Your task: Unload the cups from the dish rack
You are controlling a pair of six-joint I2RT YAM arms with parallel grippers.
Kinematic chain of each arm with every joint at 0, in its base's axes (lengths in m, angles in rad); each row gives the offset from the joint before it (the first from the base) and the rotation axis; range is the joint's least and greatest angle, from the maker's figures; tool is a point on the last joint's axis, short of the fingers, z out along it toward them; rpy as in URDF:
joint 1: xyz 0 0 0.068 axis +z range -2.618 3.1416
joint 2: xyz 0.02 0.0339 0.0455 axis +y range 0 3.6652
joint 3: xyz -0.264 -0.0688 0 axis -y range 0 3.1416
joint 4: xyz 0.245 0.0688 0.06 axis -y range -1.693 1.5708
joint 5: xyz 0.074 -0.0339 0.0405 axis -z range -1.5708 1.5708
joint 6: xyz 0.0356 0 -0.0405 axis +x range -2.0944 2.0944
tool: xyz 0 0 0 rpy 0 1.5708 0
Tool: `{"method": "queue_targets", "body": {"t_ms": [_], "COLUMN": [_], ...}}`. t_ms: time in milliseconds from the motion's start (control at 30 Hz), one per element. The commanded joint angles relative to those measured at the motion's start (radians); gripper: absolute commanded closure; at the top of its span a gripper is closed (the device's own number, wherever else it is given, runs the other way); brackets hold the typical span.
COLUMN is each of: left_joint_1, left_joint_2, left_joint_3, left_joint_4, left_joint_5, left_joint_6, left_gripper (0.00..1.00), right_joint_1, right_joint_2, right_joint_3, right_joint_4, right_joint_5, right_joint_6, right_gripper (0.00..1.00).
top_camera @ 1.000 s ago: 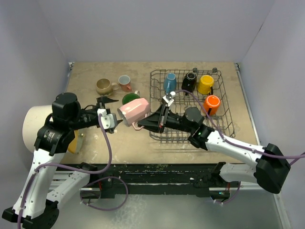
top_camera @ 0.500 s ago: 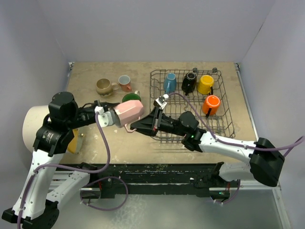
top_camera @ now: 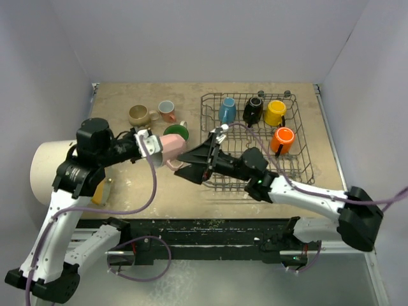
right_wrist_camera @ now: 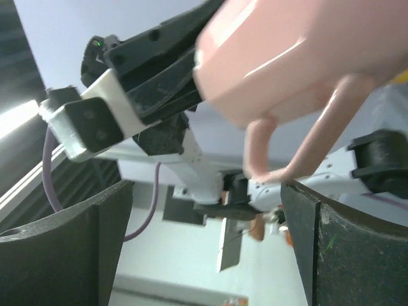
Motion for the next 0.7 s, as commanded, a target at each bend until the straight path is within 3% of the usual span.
{"method": "queue_targets", "body": {"t_ms": [0,167,333,500,667], "left_joint_1": [0.0,0.0,0.001,0.001,0.019], "left_joint_2": [0.095,0.294,0.509,0.638,0.728], "left_joint_3": [0.042,0.12,0.225,0.28,0.24], "left_joint_4": [0.032,-0.044,-0.177,-0.224,-0.195], "left_joint_5": [-0.281,-0.598,-0.744,-0.759,-0.773], "left_joint_6": [-0.025,-0.086,-0.147,-0.166,-0.138], "left_gripper": [1.0,1.0,1.0,1.0,1.0], "right_joint_1": [-0.133,-0.352,-0.502,-0.527,-0.562], "right_joint_2": [-0.204,-0.347,-0.342,-0.258,-0.219], "right_joint_3": [0.035,0.24,0.501,0.679,0.7], "right_joint_4": [-0.413,-1.17,-1.631,-1.867,-1.949], "right_joint_5": [-0.018,0.061,0.215,0.401,0.492], "right_joint_6": [-0.144,-0.459,-0.71,-0.824,-0.872], "right_gripper": [0.0,0.0,0.0,0.0,0.0]}}
